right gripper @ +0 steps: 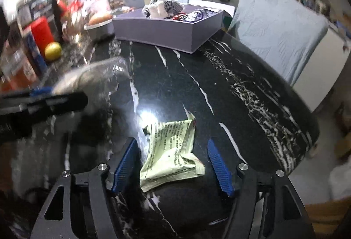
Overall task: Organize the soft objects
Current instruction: 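Lift the cable bag and green packet toward the lavender box with both grippers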
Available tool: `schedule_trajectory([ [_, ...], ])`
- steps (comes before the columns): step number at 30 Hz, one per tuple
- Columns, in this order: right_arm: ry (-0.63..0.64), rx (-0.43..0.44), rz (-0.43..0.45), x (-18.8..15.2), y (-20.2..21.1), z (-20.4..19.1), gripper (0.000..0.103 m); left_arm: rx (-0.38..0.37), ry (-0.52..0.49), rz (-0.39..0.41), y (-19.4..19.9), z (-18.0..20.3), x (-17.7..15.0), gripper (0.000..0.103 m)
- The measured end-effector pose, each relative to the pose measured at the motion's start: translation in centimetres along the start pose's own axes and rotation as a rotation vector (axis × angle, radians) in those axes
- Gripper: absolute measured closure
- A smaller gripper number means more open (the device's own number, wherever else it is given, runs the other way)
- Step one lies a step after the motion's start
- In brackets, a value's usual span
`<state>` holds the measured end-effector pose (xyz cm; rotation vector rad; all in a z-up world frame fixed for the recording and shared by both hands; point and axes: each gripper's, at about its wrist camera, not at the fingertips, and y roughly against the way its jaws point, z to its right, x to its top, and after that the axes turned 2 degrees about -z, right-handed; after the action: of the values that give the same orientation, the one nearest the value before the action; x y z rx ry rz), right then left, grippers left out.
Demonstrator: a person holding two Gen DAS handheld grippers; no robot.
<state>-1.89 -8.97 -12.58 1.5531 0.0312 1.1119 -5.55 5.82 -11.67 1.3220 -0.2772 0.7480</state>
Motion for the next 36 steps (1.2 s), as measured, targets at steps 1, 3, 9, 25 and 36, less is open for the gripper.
schedule_trajectory([
  [1,-0.003,0.008,0.0,0.0,0.0,0.0,0.036,0.0,0.001,-0.001,0.0,0.0,0.0,0.047],
  [3,-0.005,0.008,-0.003,0.0,0.1,0.0,0.037,0.001,0.001,-0.001,0.0,0.0,0.0,0.047],
  [9,-0.023,-0.006,0.014,0.0,0.3,0.8,0.065,0.009,0.002,0.001,0.0,0.1,0.0,0.047],
  [25,-0.218,0.252,0.037,-0.1,2.0,4.4,0.069,0.013,-0.048,0.075,3.1,2.6,1.3,0.047],
  [36,-0.144,0.276,0.171,3.2,6.8,5.2,0.069,-0.007,-0.126,0.193,5.9,5.6,4.5,0.047],
])
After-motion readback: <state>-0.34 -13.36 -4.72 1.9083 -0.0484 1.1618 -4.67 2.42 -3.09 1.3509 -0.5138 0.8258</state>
